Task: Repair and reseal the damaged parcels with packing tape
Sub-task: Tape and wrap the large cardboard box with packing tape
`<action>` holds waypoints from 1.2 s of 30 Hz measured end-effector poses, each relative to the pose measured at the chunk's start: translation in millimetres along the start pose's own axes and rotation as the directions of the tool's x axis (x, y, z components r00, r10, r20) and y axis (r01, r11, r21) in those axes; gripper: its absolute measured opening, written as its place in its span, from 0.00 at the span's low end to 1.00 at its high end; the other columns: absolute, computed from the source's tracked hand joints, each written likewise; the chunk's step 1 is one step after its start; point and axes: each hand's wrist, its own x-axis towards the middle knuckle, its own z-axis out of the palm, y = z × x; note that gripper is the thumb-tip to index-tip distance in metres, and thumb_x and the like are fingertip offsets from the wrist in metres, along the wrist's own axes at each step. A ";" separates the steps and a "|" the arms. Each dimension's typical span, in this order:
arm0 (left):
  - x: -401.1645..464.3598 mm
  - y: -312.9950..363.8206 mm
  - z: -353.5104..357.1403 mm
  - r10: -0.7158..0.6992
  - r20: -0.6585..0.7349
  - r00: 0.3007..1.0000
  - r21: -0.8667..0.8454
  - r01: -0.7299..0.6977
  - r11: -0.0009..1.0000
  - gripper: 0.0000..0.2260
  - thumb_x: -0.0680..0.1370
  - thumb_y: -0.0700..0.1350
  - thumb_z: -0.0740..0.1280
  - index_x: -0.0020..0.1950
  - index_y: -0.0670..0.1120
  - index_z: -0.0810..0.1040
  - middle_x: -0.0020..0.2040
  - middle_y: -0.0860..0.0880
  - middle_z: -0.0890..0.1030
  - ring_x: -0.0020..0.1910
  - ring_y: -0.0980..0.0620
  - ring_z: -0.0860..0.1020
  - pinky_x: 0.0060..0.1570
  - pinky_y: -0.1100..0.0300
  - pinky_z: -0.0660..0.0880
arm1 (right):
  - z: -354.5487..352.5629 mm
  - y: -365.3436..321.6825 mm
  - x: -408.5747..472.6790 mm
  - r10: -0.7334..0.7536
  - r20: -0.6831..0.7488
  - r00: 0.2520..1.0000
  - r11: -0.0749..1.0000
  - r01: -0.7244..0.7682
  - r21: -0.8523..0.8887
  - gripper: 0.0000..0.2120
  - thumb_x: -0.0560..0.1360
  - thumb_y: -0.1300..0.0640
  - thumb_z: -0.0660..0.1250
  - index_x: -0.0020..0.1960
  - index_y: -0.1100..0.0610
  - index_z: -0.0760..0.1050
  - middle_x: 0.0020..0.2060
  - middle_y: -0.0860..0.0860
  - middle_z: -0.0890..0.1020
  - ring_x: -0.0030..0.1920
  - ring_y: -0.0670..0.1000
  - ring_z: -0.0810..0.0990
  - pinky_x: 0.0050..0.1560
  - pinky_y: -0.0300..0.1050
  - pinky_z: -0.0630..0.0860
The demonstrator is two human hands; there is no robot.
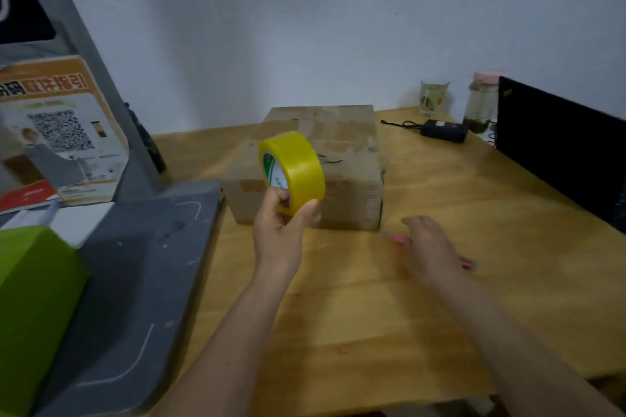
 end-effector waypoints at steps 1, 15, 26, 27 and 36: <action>0.8 -2.8 0.0 -0.008 -0.001 1.000 -0.006 0.008 1.000 0.12 0.74 0.33 0.71 0.41 0.47 0.72 0.38 0.48 0.75 0.33 0.60 0.72 0.34 0.69 0.70 | -0.4 -8.1 0.8 -0.001 -0.042 0.999 0.997 0.004 0.072 0.19 0.79 0.62 0.59 0.70 0.59 0.66 0.65 0.55 0.71 0.67 0.56 0.67 0.64 0.46 0.64; 32.5 -6.4 -34.9 0.051 -0.111 0.993 0.096 -0.041 0.995 0.07 0.75 0.40 0.72 0.45 0.45 0.74 0.45 0.42 0.79 0.42 0.48 0.77 0.43 0.53 0.76 | -9.2 -71.7 31.5 0.226 -0.067 0.972 0.657 -0.102 0.747 0.25 0.79 0.46 0.60 0.73 0.55 0.61 0.57 0.45 0.70 0.57 0.46 0.70 0.55 0.44 0.68; 118.9 -15.0 -61.4 -0.040 -0.163 0.986 0.164 0.067 0.984 0.10 0.76 0.42 0.72 0.42 0.52 0.72 0.44 0.47 0.76 0.47 0.42 0.79 0.46 0.51 0.81 | -1.7 -79.2 51.4 0.306 0.026 0.952 0.391 -0.150 0.908 0.26 0.80 0.49 0.58 0.76 0.44 0.56 0.68 0.47 0.69 0.65 0.51 0.70 0.63 0.52 0.70; 121.2 -17.2 -61.4 -0.055 -0.153 0.987 0.139 0.077 0.987 0.10 0.76 0.41 0.71 0.43 0.51 0.72 0.45 0.46 0.76 0.48 0.41 0.79 0.42 0.59 0.80 | -2.8 -80.8 50.4 0.301 0.038 0.953 0.374 -0.154 0.915 0.25 0.80 0.50 0.57 0.75 0.43 0.57 0.68 0.47 0.68 0.65 0.51 0.69 0.62 0.51 0.70; 76.8 -7.0 -69.5 -0.073 -0.100 0.992 0.190 0.091 0.978 0.07 0.75 0.47 0.72 0.44 0.54 0.74 0.51 0.44 0.80 0.51 0.41 0.80 0.53 0.41 0.78 | -17.9 -76.8 17.2 0.334 0.019 0.942 0.343 -0.140 0.929 0.19 0.82 0.52 0.55 0.71 0.42 0.66 0.65 0.43 0.68 0.59 0.45 0.65 0.52 0.41 0.65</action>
